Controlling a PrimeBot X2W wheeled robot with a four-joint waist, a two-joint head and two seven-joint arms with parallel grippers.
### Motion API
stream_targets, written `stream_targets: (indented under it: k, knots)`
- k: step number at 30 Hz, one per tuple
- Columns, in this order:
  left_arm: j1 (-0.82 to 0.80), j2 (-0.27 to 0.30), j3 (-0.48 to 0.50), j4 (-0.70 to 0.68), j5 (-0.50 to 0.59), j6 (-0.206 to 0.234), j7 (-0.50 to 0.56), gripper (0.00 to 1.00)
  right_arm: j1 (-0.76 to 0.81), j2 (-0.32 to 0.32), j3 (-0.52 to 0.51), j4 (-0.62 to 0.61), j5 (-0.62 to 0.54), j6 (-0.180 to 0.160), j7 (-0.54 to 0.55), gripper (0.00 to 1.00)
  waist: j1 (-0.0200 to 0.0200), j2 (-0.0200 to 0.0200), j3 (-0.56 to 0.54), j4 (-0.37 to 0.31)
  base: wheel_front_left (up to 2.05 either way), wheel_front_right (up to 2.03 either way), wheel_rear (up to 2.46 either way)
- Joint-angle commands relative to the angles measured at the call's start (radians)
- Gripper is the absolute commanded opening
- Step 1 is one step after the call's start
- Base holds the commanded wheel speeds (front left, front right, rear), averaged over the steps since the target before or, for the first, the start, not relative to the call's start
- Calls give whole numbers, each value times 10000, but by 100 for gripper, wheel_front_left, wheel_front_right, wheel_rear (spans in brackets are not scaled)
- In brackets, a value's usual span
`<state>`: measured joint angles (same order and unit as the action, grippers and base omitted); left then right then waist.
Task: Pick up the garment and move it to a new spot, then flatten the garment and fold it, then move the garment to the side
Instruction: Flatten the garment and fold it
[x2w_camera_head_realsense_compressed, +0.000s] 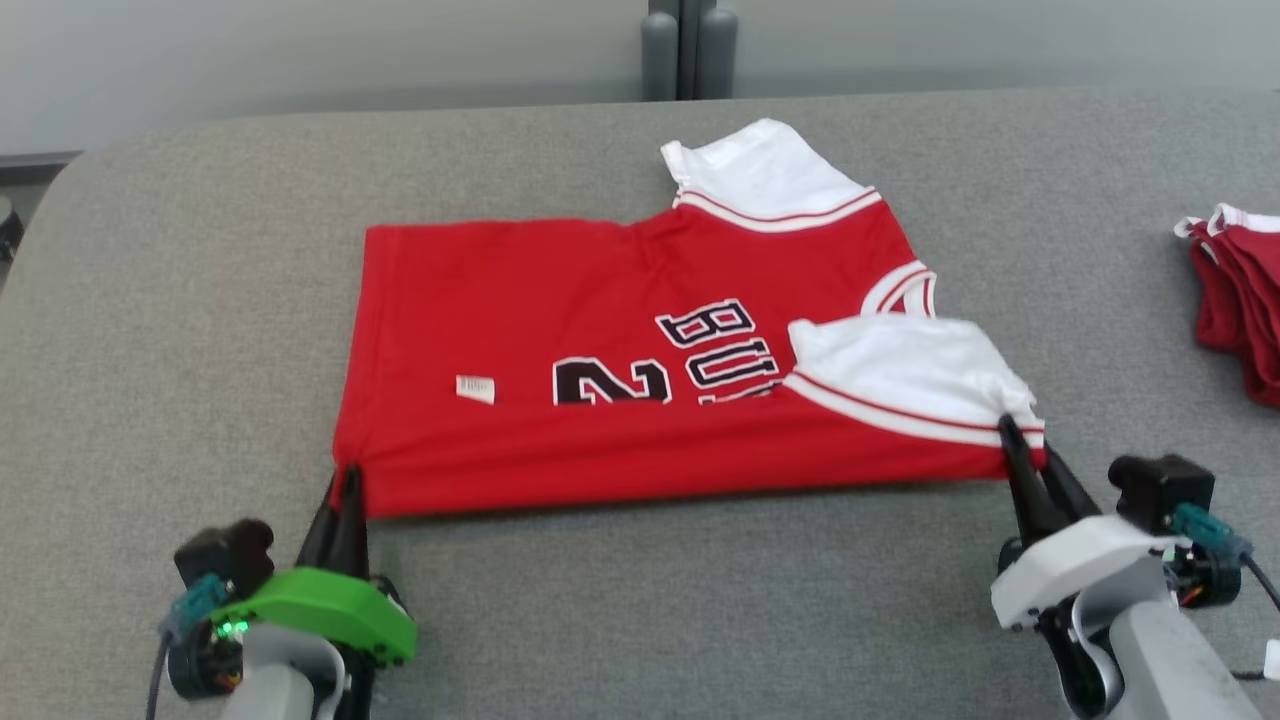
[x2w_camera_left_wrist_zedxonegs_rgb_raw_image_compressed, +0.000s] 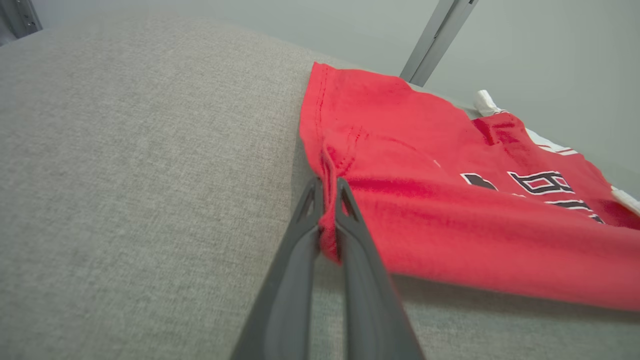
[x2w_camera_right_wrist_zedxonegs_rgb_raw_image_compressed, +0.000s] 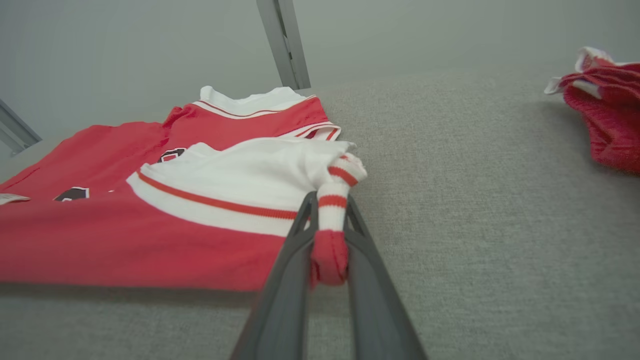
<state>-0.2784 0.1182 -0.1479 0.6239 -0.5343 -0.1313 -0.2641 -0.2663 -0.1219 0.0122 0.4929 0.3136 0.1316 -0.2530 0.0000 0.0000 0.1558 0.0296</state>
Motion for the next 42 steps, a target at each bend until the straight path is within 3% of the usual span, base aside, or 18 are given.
stream_targets:
  k: [1,6,7,8,14,18,33,38,39,41,42]
  knots:
    - [505,-10,81,108,131,12,4,0,419,-149,87,97,186,-21,86,0,0,0,-594,83,0,0,0]
    - [1888,-366,387,223,186,14,2,0,1647,-258,312,300,628,-21,138,0,0,0,-565,45,0,0,0]
    - [1983,-407,470,144,131,15,2,19,1703,-260,317,290,639,-21,113,41,0,0,-513,38,0,0,0]
    - [2063,-462,553,36,55,15,2,100,1750,-281,310,247,579,-21,83,100,0,0,-423,28,0,0,0]
    - [1353,-580,1165,-1003,844,14,4,100,952,-307,-31,-179,-88,-18,-7,100,0,0,335,-6,0,0,0]
    - [311,-444,1249,-998,1160,15,4,100,-85,-255,-34,-353,-555,-18,77,100,0,0,994,-51,0,0,0]
    - [-4363,873,-294,2178,858,14,37,100,-4049,-40,415,682,-2002,-18,530,100,0,0,3051,-76,0,0,0]
    - [-4958,866,-829,3124,625,14,97,100,-4958,-132,677,1197,-2313,-18,633,100,0,0,3312,-40,0,0,0]
    - [-4993,864,-959,3220,574,14,94,87,-5106,-156,727,1295,-2366,-18,667,100,0,0,3339,-14,0,0,0]
    - [-5099,799,-1302,3340,419,8,117,47,-5437,-248,795,1509,-2467,-18,782,100,0,0,3407,77,0,0,0]
    - [-5145,789,-1463,3393,333,6,137,36,-5576,-286,825,1601,-2502,-18,843,100,0,0,3421,118,0,0,0]
